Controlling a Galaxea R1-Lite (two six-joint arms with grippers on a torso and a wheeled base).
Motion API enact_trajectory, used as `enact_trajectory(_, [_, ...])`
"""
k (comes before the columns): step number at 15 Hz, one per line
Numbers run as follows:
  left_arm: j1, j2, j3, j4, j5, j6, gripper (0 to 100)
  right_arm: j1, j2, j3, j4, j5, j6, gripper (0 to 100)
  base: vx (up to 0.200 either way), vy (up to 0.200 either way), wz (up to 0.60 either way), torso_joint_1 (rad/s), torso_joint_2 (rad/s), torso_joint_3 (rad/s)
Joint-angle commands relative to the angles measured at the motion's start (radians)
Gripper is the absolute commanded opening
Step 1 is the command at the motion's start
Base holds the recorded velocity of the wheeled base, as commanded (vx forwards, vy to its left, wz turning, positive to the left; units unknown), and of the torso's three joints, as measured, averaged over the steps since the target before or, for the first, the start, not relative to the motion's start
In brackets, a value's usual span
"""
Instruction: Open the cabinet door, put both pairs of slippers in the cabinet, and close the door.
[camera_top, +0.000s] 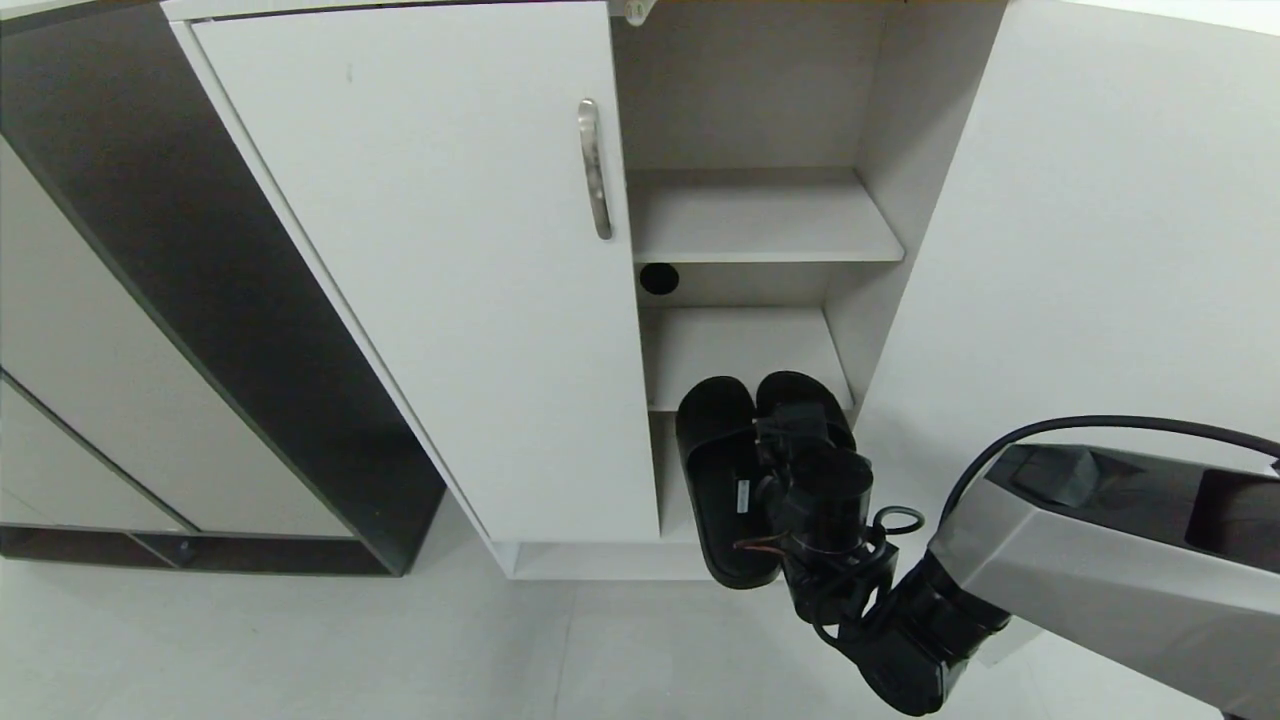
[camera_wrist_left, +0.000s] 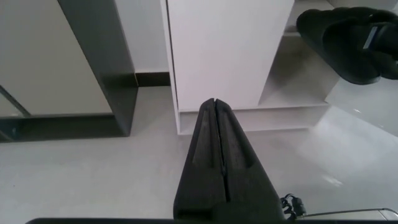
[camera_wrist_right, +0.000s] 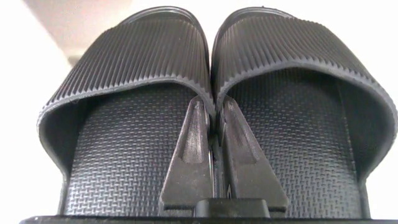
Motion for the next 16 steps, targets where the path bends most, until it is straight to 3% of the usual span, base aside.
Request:
enact_trajectory(1, [0.0,0.002,0.0,0.0,0.0,0.0,0,0.001,0.003,0.0,0.0,0.0,0.0,0,0.2,0.0,0.0,0.002,0.0,0.007])
enact_trajectory(5, [0.0,0.002,0.0,0.0,0.0,0.0,0,-0.001,0.005,0.0,0.0,0.0,0.0,0,0.2,0.0,0.0,0.004,0.0,0.002])
enact_trajectory(13, [0.0,0.002,0.0,0.0,0.0,0.0,0,-0.044,0.08,-0.139,0.013,0.005,-0.029,0,0.0,0.0,0.0,0.0,0.0,0.0])
enact_trajectory(16, [0.0,0.002,0.0,0.0,0.0,0.0,0,-0.064,0.094,-0.239,0.124,0.006,-0.025,0,0.0,0.0,0.0,0.0,0.0,0.0])
